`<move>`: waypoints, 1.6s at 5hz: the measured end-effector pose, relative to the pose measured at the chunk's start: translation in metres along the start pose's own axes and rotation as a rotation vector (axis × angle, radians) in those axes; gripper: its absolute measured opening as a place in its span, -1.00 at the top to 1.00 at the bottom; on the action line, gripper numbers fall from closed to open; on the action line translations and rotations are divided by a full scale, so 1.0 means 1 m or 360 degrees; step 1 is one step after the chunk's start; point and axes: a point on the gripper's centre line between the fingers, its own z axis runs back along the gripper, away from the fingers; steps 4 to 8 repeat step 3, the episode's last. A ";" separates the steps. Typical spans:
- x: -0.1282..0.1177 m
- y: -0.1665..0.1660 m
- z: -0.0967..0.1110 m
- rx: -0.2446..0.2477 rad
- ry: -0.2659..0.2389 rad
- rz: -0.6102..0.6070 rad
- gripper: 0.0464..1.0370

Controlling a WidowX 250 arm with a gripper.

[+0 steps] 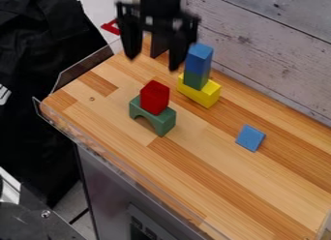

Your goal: Move red cube from the top of another cube and place it on the arch

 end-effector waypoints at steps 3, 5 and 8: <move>-0.003 -0.025 0.037 0.0018 -0.0071 -0.0212 -0.92; -0.003 -0.025 0.037 0.0018 -0.0071 -0.0212 -0.92; -0.003 -0.025 0.037 0.0018 -0.0071 -0.0212 -0.92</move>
